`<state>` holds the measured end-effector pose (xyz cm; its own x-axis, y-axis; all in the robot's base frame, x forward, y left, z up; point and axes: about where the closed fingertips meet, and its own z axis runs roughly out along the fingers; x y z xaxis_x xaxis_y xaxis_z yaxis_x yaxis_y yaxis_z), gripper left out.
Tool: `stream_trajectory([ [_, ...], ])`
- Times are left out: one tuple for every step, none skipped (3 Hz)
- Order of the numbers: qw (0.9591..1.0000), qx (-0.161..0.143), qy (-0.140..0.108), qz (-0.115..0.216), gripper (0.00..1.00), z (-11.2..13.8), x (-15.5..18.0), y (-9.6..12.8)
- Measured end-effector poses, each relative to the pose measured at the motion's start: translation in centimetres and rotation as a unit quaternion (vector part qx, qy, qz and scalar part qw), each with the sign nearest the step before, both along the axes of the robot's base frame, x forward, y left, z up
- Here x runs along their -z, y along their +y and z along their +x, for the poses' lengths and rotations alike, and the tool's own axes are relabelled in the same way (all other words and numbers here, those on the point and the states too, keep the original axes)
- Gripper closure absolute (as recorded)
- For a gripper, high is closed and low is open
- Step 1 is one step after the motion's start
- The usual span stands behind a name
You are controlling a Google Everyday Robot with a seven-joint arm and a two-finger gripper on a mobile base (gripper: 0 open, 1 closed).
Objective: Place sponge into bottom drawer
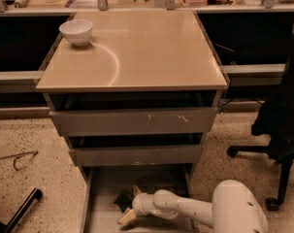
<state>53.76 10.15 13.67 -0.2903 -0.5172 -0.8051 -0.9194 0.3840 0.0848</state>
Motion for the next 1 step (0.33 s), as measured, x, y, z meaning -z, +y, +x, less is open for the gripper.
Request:
stream_trajectory([
  [1.0000, 0.000, 0.000, 0.000, 0.00, 0.00, 0.00, 0.00],
])
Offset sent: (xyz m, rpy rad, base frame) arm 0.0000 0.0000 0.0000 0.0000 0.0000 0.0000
